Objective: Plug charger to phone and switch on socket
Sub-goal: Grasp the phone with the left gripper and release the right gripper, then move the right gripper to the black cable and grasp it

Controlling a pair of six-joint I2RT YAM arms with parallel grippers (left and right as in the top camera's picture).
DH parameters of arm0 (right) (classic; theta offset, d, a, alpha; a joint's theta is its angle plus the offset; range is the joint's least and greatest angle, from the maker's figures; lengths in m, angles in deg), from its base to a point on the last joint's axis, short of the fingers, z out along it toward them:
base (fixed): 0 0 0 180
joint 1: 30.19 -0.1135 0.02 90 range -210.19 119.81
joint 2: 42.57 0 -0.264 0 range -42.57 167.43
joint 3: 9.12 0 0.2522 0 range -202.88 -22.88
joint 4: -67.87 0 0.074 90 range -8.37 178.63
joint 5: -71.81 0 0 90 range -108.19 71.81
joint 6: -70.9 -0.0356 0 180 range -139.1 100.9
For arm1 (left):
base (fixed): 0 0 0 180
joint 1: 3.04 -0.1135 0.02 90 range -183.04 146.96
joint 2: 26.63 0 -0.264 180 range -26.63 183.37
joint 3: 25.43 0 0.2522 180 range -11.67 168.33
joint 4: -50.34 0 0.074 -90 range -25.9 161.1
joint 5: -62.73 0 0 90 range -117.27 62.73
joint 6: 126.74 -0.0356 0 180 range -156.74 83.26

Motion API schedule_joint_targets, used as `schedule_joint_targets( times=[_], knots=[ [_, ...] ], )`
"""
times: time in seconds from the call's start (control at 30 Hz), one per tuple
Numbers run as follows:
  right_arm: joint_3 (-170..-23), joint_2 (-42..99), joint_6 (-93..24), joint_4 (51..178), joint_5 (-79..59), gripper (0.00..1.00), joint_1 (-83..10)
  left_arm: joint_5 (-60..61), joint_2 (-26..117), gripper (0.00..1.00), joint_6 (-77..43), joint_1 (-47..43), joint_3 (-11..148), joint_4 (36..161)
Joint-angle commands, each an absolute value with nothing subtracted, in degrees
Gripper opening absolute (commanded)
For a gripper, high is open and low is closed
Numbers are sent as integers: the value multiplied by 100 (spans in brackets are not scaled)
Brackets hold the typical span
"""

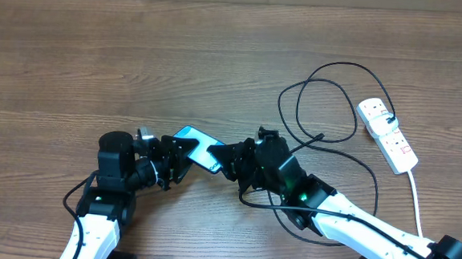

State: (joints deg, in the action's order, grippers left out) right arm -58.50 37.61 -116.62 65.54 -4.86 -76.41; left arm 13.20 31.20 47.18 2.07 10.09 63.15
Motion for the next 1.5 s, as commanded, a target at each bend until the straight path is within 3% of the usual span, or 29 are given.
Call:
schedule_joint_targets(
  times=[0.0, 0.23, 0.43, 0.53, 0.7, 0.8, 0.83, 1.03, 1.17, 1.33, 1.47],
  knots=[
    [-6047, 3593, -11703, 6416, -685, 4, -7781, 1307, 3155, 44, 5450, 443, 1022, 5915],
    [-6047, 3593, -11703, 6420, -653, 4, -7813, 1237, 3187, 28, 5590, 526, 1022, 5917],
    [-6047, 3593, -11644, 6512, -526, 4, -7813, 1099, 3225, 4, 5732, 524, 1022, 6000],
    [-6047, 3593, -11616, 6864, -532, 13, -7809, 879, 3225, 4, 5800, 504, 1022, 5996],
    [-6047, 3593, -10639, 7544, -1181, 43, -7754, 1108, 3356, 4, 5299, 194, 1022, 5924],
    [-6047, 3591, -9083, 7577, -1697, 79, -7658, 1748, 3653, 4, 4893, -193, 1024, 5808],
    [-6047, 3591, -8335, 7577, -1756, 100, -7534, 2330, 3907, 4, 4737, -456, 1024, 5637],
    [-6047, 3573, -6960, 7773, -1090, 100, -6913, 4970, 5235, 4, 4851, -1120, 1173, 3784],
    [-6066, 3449, -6497, 8634, -1083, 100, -6386, 6343, 5979, 4, 5063, -1006, 1562, 2459],
    [-6475, 3400, -6206, 10634, -1614, 100, -5477, 6166, 6081, 4, 5157, -770, 1767, 2203],
    [-6508, 3512, -6099, 11043, -2193, 100, -5009, 6026, 6090, 4, 5148, -746, 1883, 2138]
  ],
)
